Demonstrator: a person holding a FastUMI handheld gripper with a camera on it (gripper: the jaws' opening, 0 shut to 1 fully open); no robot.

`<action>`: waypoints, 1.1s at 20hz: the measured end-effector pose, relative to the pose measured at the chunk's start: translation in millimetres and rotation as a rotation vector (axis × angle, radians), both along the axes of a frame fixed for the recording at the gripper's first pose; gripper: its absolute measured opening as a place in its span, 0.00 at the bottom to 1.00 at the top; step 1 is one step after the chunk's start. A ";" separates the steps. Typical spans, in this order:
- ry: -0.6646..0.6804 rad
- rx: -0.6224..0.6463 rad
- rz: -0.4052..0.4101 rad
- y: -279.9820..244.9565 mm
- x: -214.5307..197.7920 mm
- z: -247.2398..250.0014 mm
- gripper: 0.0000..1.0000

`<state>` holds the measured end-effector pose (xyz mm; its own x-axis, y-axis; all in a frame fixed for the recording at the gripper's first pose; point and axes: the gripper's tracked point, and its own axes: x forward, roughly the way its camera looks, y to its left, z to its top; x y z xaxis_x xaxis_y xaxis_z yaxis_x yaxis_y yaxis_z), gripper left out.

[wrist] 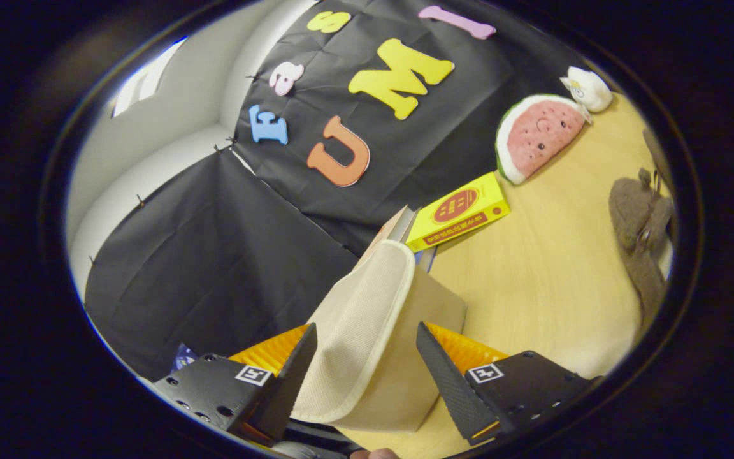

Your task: Open the storage box then place both shoes into the box .Put the left shoe in first, then the right shoe, with the right side of both shoes facing outward in a uniform manner.

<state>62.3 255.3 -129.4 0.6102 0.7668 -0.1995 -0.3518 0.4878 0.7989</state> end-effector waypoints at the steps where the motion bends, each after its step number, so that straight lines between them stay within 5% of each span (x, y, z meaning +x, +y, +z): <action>1: 0.023 0.026 0.014 4.3 -0.4 -0.9 0.95; 9: 0.210 0.206 0.120 27.3 -6.1 -5.8 0.93; 13: 0.168 0.193 0.056 6.4 6.8 12.8 0.46; 17: 0.137 0.133 0.077 1.4 1.5 29.6 0.00; 22: 0.041 0.103 0.097 15.0 -4.3 74.4 0.00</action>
